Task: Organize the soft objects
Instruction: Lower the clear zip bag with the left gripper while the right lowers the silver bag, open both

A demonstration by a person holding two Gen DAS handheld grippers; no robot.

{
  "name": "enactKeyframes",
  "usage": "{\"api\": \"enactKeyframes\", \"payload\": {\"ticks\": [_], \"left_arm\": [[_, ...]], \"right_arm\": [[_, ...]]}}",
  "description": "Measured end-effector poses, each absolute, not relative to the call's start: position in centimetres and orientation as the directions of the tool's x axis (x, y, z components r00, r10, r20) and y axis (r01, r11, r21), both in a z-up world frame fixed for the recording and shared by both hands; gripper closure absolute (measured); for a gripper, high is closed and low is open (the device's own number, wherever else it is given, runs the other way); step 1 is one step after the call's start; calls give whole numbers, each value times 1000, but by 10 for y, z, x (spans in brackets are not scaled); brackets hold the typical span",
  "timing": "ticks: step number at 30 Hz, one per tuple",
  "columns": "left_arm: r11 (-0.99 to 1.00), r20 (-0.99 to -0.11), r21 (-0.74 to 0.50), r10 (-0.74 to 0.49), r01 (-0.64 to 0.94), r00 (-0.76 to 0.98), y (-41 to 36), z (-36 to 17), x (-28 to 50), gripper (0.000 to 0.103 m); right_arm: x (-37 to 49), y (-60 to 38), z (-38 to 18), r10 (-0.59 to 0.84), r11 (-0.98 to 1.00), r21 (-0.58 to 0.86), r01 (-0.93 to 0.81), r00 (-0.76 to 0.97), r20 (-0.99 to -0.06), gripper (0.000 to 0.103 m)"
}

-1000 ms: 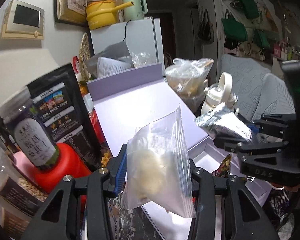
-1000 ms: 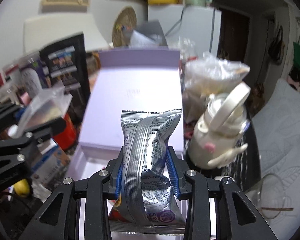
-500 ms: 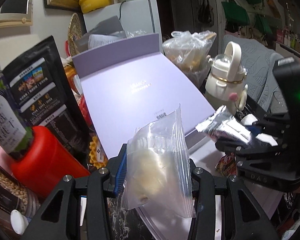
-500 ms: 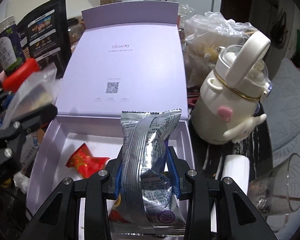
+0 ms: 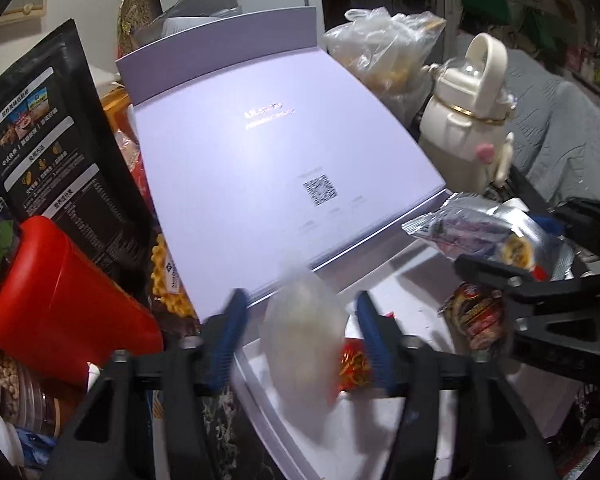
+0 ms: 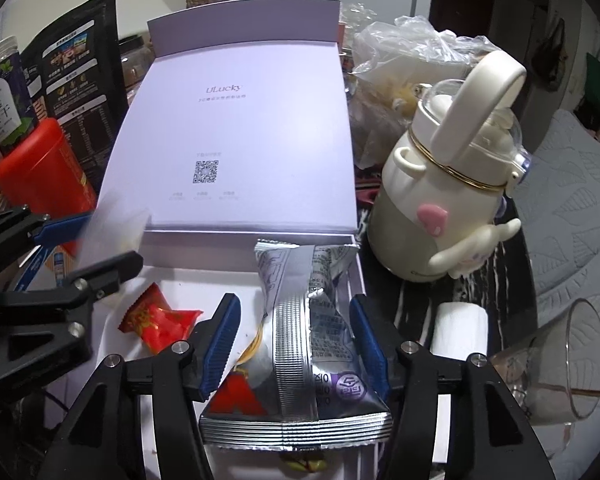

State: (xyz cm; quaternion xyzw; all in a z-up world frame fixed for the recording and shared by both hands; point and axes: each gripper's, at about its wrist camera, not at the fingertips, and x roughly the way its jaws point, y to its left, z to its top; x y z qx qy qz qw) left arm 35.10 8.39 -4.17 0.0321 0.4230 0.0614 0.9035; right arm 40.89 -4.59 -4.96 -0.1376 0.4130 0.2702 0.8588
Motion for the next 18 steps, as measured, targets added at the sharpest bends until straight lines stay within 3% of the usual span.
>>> {"api": "enactKeyframes", "payload": {"ticks": [1, 2, 18], "left_arm": [[989, -760, 120, 150, -89, 633, 83, -42, 351, 22], [987, -757, 130, 160, -94, 633, 82, -43, 350, 20], [986, -705, 113, 169, -126, 689, 80, 1, 326, 20]], "right_arm": [[409, -47, -49, 347, 819, -15, -574, 515, -783, 43], [408, -47, -48, 345, 820, -17, -571, 519, -782, 42], [380, -58, 0, 361, 831, -45, -554, 598, -715, 40]]}}
